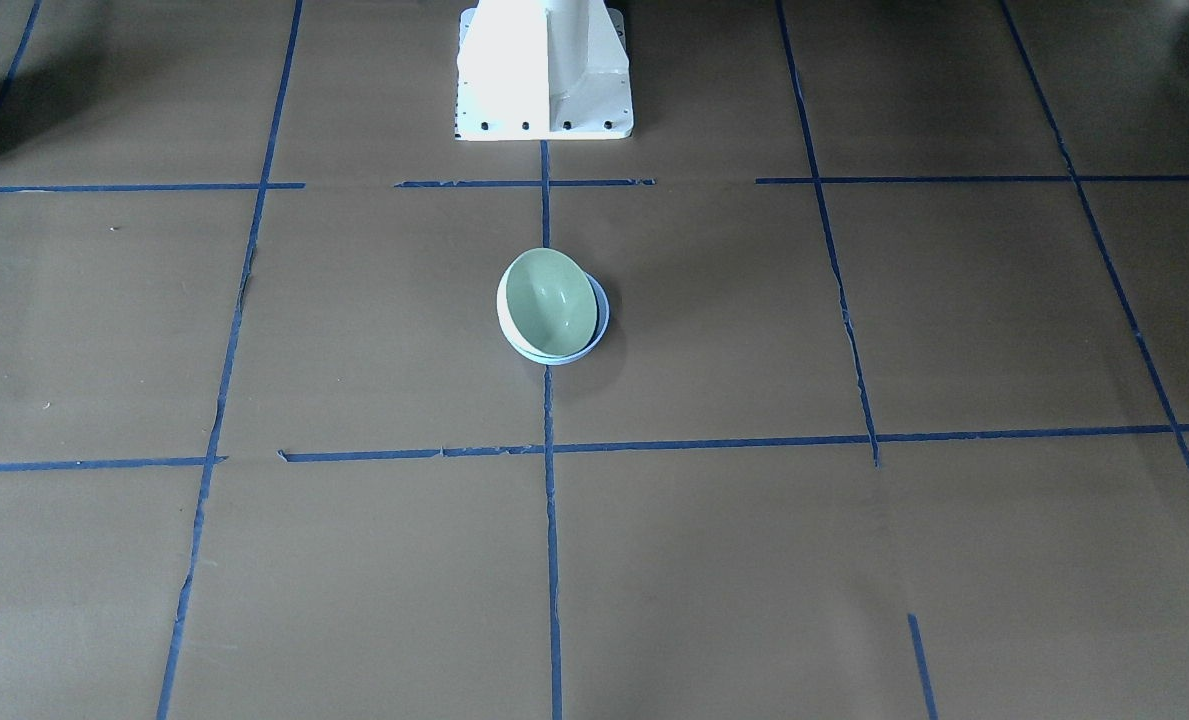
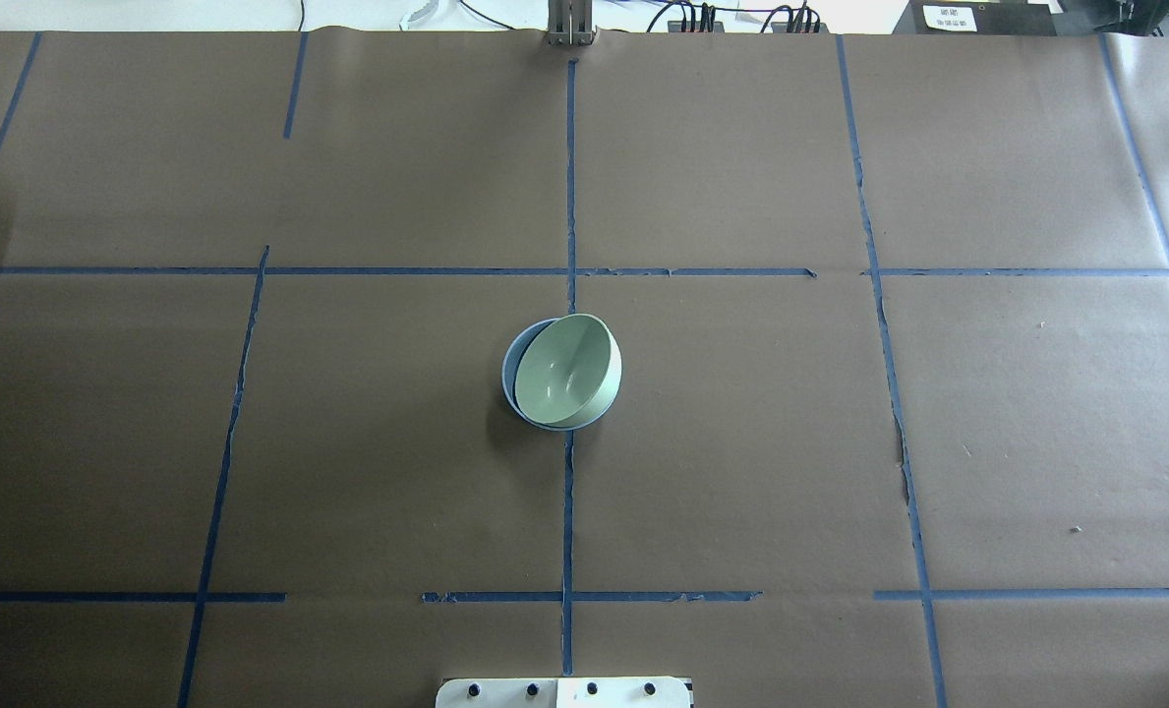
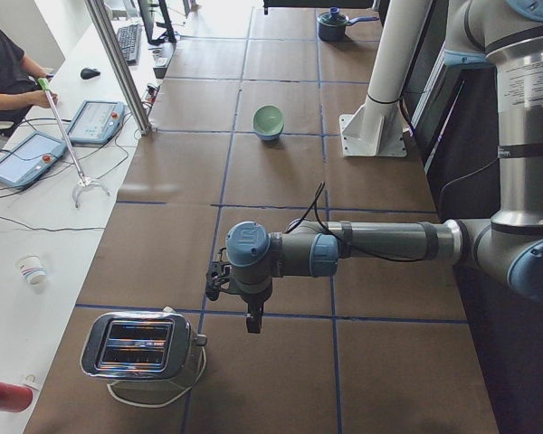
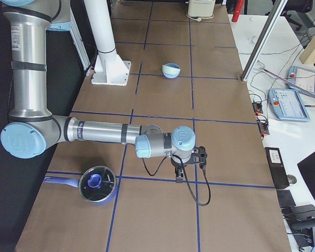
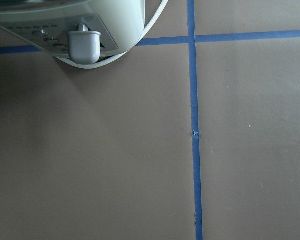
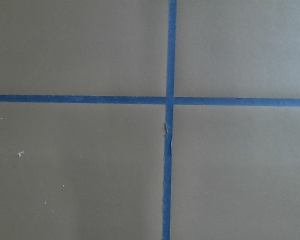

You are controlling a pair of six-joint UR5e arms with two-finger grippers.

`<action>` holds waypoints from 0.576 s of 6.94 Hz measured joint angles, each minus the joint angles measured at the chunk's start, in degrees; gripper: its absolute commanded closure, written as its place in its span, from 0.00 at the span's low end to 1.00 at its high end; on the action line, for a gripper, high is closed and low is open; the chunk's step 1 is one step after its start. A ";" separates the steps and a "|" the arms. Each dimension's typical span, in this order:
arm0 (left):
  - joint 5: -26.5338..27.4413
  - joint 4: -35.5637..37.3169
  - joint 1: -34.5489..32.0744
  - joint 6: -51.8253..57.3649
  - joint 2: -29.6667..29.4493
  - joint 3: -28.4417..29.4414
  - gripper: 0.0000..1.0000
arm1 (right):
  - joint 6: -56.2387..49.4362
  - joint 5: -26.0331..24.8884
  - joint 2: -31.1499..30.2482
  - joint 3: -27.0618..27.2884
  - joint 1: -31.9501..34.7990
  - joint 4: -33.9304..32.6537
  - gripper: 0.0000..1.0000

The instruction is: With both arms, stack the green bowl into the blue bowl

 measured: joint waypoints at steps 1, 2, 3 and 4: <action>0.00 -0.06 0.00 -0.04 0.08 -0.02 0.00 | -0.13 1.81 -0.06 0.46 1.88 -1.54 0.00; -0.03 -0.18 -0.01 -0.05 0.18 -0.03 0.00 | -0.17 2.72 -0.19 2.29 2.76 -4.12 0.00; -0.07 -0.34 -0.04 -0.06 0.30 -0.09 0.00 | -0.18 2.65 -0.48 4.99 2.77 -7.33 0.00; -0.09 -0.44 -0.06 -0.06 0.35 -0.15 0.00 | -0.21 2.39 -0.88 6.70 2.82 -9.64 0.00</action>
